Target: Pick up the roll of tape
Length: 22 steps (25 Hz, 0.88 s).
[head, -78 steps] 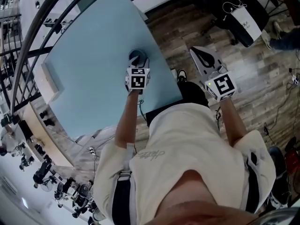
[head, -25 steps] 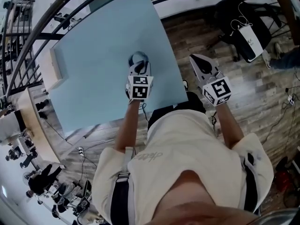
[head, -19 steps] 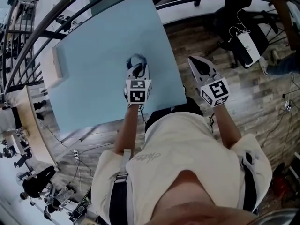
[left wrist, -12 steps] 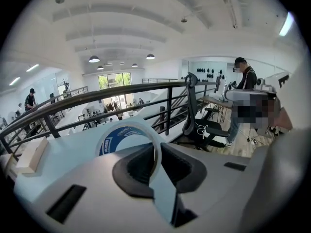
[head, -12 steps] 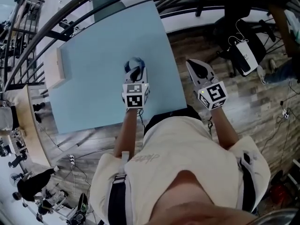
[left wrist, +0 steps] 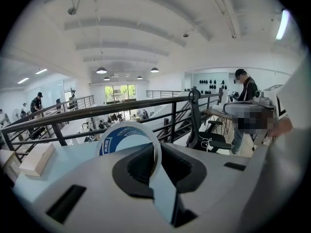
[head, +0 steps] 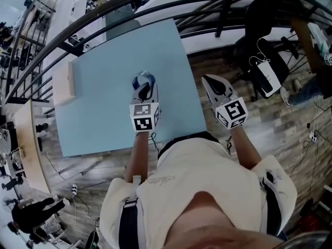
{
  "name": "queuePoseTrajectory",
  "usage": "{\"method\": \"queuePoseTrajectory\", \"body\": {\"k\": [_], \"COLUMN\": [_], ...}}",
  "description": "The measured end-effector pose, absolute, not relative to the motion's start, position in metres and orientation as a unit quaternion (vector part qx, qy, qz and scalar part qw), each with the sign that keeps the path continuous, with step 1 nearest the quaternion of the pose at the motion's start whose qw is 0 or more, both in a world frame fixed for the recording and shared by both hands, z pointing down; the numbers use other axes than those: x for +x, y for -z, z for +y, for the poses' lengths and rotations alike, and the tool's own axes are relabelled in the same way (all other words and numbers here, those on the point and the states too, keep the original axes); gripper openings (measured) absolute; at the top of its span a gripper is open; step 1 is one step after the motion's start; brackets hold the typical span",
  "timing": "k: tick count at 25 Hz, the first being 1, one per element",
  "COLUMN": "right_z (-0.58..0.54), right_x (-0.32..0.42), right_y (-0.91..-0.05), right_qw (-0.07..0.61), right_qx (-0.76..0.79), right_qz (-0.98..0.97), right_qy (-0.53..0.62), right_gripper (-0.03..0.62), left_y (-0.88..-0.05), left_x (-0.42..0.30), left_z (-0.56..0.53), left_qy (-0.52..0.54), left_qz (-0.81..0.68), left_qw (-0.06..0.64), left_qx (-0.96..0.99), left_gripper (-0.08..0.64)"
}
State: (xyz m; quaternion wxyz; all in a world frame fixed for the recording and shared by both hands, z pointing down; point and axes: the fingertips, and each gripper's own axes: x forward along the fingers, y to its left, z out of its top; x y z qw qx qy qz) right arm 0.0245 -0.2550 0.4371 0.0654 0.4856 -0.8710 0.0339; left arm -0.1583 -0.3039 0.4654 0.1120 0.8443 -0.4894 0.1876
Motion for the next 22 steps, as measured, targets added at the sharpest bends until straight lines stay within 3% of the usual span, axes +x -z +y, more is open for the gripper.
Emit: {"method": "queuePoseTrajectory", "body": {"k": [22], "right_z": [-0.267], "right_x": [0.005], "right_y": [-0.360], "right_qw": [0.023], "right_qx": [0.483], "right_qz": [-0.874], "right_qy": [0.047], "right_gripper": [0.005], "left_y": [-0.375], "left_x": [-0.201], "left_z": [-0.315], "left_qy": [-0.096], "left_qz": [-0.524], "left_qw": [0.058], "left_qx": [0.845], "left_gripper": [0.058]}}
